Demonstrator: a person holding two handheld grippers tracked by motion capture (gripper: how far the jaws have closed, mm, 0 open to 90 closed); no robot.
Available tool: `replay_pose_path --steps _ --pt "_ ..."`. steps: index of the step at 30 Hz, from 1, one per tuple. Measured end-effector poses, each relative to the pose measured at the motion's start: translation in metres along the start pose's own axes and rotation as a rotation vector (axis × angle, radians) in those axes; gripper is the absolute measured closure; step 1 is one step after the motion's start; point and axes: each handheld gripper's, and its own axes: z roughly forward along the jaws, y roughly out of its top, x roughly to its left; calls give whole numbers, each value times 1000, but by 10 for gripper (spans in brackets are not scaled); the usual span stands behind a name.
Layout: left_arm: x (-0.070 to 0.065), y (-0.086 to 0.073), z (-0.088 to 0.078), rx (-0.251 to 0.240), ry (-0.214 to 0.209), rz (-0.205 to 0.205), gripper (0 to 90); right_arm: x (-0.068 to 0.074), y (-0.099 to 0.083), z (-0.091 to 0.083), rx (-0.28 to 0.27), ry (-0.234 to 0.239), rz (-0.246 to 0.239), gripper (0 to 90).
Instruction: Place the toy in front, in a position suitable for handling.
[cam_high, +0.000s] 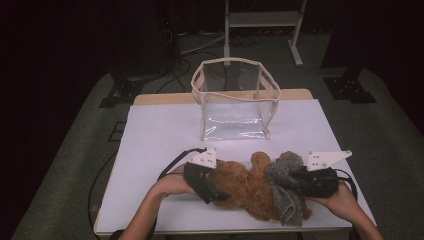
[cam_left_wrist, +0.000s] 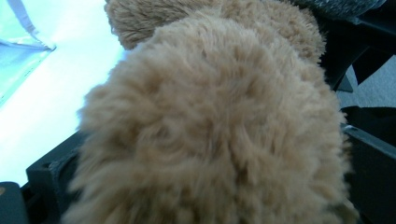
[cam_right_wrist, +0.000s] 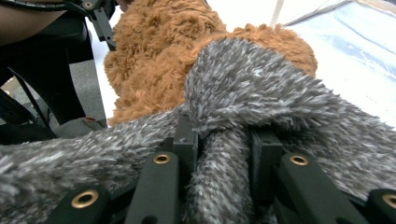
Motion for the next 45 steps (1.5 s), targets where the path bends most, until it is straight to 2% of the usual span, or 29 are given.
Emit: replay_pose_path --steps 3,8,10,12,15,20,22,26,29,30,32,34,36,38,40,43,45 --pt "2 6 3 22 8 14 0 0 -3 -2 -9 1 7 687" --pt "1 19 11 51 39 78 4 1 -8 -6 -19 -5 17 687" --pt "-1 23 11 75 71 128 108 1 -10 -7 -27 -8 23 687" --pt "-3 27 9 94 125 167 234 -1 -11 -8 -38 -24 28 686" --pt "-3 32 6 112 200 211 301 -4 -9 -7 -55 -44 25 686" --pt "4 34 -1 131 276 221 331 -15 9 -1 -44 -66 -3 686" --pt "9 33 -6 126 310 208 335 -21 19 3 -36 -72 -16 686" --pt "19 28 -22 130 421 200 340 -34 39 14 -30 -71 -29 686" --pt "25 22 -34 138 496 179 339 -47 53 25 -22 -77 -26 686" --pt "25 19 -37 142 502 170 338 -52 58 28 -19 -77 -20 685" --pt "21 12 -40 122 489 156 330 -61 65 38 -13 -79 -8 686" --pt "16 2 -44 86 462 148 318 -68 68 46 -8 -59 8 685" --pt "12 -10 -47 66 431 117 295 -70 67 57 9 -30 15 684" --pt "10 -20 -49 72 404 96 254 -67 64 64 17 3 24 683" --pt "9 -29 -52 57 359 63 191 -59 61 67 11 29 24 683" --pt "9 -34 -61 0 311 20 117 -43 58 68 5 26 -12 684" --pt "9 -33 -64 -21 310 24 97 -32 54 67 0 21 -30 684"
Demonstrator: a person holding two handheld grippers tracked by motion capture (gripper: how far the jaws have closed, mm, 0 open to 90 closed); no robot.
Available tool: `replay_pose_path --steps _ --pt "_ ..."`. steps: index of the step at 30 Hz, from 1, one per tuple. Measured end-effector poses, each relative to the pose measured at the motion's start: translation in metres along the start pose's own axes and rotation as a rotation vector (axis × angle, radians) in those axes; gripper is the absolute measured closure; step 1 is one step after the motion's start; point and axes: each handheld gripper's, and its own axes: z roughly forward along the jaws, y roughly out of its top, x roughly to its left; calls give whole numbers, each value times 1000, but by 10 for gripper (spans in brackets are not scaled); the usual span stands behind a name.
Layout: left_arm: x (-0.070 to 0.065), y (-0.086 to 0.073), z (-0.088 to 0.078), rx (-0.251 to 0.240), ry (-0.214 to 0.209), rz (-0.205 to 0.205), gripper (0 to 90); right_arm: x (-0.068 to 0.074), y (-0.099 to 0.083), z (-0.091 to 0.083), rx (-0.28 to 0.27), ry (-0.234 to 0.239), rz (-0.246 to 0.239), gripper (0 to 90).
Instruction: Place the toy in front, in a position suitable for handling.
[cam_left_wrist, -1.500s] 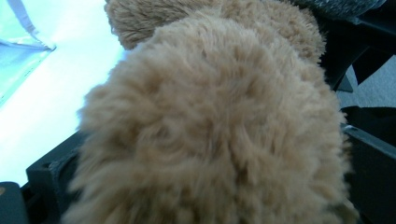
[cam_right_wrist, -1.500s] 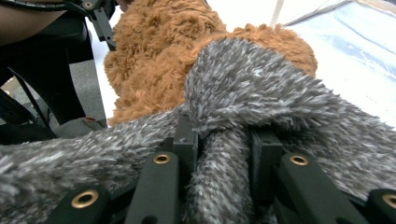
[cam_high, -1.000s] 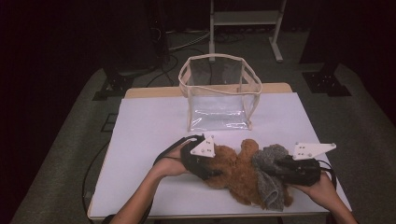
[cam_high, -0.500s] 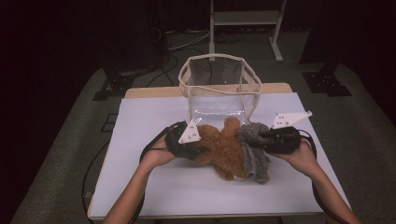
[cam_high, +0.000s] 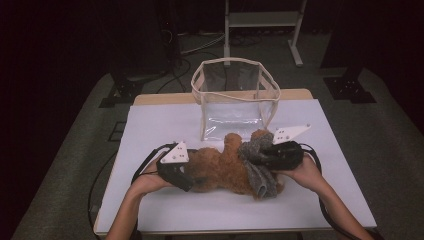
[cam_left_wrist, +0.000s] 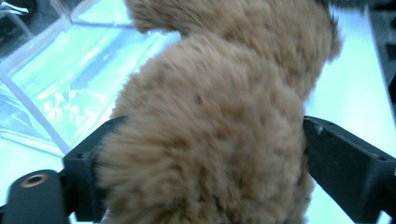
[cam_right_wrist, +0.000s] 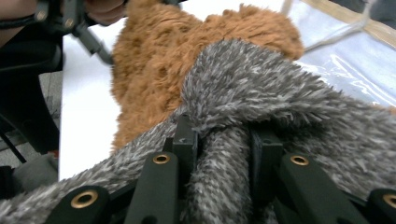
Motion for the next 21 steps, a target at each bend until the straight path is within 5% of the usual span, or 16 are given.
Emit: replay_pose_path --steps 3,8,11,20,21 --pt "-2 3 3 2 -11 17 94 13 -4 -2 -16 5 -21 685" --pt "-10 0 9 28 -1 88 286 29 -11 -6 -33 11 -52 685" --pt "-15 -2 9 34 3 111 327 32 -12 -11 -34 21 -67 685" --pt "-18 -1 11 26 14 112 345 14 7 -27 -24 -44 -73 685" --pt "-19 -2 11 27 13 117 344 2 13 -29 -22 -65 -49 684"
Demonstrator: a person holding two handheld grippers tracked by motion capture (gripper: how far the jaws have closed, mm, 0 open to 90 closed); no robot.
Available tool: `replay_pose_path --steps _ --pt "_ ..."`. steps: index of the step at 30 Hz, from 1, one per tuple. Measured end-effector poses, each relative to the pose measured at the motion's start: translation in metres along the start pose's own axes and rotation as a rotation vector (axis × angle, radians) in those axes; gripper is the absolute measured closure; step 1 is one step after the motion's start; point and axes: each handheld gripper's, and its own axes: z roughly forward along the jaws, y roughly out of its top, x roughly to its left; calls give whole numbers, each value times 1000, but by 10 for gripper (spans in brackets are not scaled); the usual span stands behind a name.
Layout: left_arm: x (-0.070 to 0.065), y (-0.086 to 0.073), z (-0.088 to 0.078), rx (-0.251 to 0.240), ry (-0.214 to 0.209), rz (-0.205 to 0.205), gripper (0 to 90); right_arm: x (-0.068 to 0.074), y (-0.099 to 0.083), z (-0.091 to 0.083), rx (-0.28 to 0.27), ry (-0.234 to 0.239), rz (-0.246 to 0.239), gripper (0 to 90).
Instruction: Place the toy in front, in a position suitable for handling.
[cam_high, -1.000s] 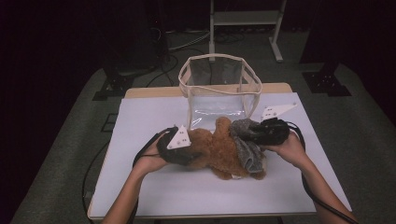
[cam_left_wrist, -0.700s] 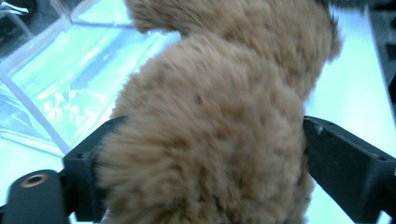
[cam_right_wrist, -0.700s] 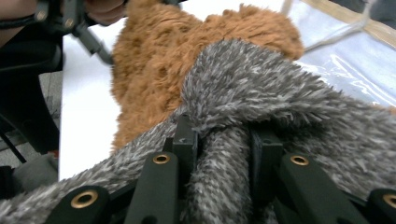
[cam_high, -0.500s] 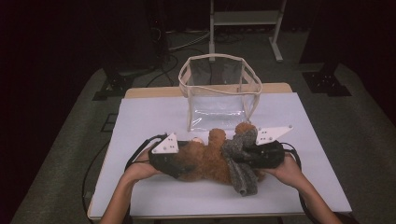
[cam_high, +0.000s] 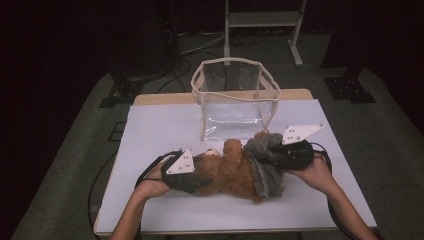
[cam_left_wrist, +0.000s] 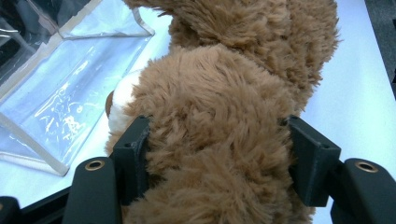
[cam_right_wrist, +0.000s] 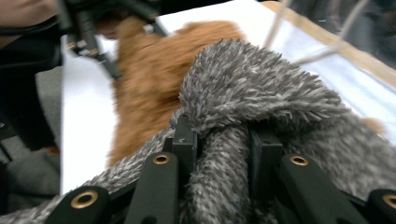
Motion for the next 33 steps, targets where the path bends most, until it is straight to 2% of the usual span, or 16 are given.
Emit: replay_pose_path --steps 5,9,11,16,21,23,26,29,31,33 --pt "-1 0 -1 -2 0 7 343 -28 1 -2 15 -53 56 682" --pt "0 0 -1 -10 -3 -3 343 -42 -8 -7 26 -82 103 682" --pt "1 0 -1 -9 -6 -6 343 -40 -11 -10 30 -81 104 682" --pt "1 0 -2 -8 -9 -9 343 -22 1 -11 36 -65 52 683" --pt "2 -1 -3 -12 -6 -17 335 2 11 11 68 10 -20 682" --pt "3 -2 -4 -19 -12 -22 314 5 8 15 80 15 -33 683" --pt "6 -1 -9 -42 -13 -37 271 -1 -2 11 79 2 -4 684" --pt "9 0 -14 -60 10 -60 229 -8 -16 3 83 -4 39 684" --pt "9 -1 -12 -76 8 -72 257 -12 -22 -2 74 1 68 683" --pt "8 -1 -8 -48 12 -68 320 -14 -23 -6 66 8 87 683"
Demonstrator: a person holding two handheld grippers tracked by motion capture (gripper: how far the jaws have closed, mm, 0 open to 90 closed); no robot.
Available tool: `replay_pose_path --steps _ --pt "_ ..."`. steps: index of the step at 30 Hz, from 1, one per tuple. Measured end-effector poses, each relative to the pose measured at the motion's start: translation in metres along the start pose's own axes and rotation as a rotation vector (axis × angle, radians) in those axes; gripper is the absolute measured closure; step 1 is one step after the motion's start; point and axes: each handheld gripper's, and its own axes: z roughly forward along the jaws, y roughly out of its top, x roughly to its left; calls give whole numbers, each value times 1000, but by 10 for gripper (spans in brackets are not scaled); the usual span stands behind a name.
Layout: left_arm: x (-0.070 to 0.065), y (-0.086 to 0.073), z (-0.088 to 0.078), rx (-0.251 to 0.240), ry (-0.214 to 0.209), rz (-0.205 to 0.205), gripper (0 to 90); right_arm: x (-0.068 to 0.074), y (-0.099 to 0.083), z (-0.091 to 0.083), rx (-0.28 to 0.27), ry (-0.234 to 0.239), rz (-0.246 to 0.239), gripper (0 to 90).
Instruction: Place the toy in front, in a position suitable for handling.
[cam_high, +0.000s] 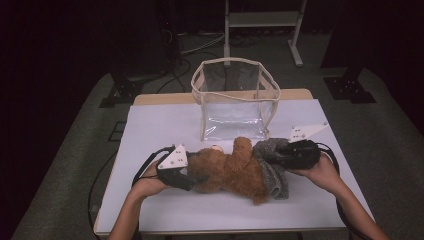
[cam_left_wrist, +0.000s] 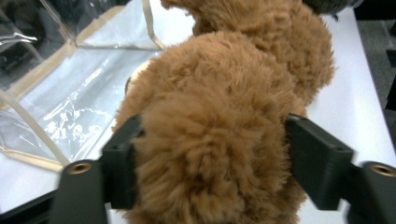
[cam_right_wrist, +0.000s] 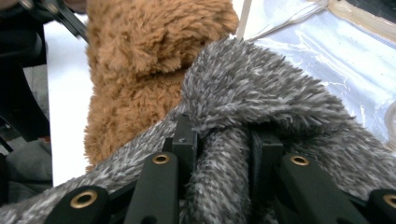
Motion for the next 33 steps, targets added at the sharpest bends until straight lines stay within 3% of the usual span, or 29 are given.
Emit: replay_pose_path --steps 9,12,15,18,20,23,26,30,33 --pt "-5 -1 9 11 -21 9 386 1 32 8 1 -27 -44 681" --pt "-8 2 11 14 -28 23 385 0 43 15 -23 5 -31 682" --pt "-9 3 12 14 -26 23 374 7 49 24 -20 40 -47 681" --pt "-8 2 13 19 -17 15 356 14 50 31 -1 68 -61 682" --pt "-8 -1 12 27 -21 18 355 22 44 43 66 81 -83 682" --pt "-8 0 12 23 -24 16 356 18 39 38 49 97 -61 682" --pt "-7 0 12 24 -23 9 355 15 41 26 24 74 -57 682" --pt "-7 1 12 28 -24 15 352 15 57 9 -37 50 -72 682" --pt "-6 3 11 26 -20 15 349 17 66 10 -57 56 -78 682"
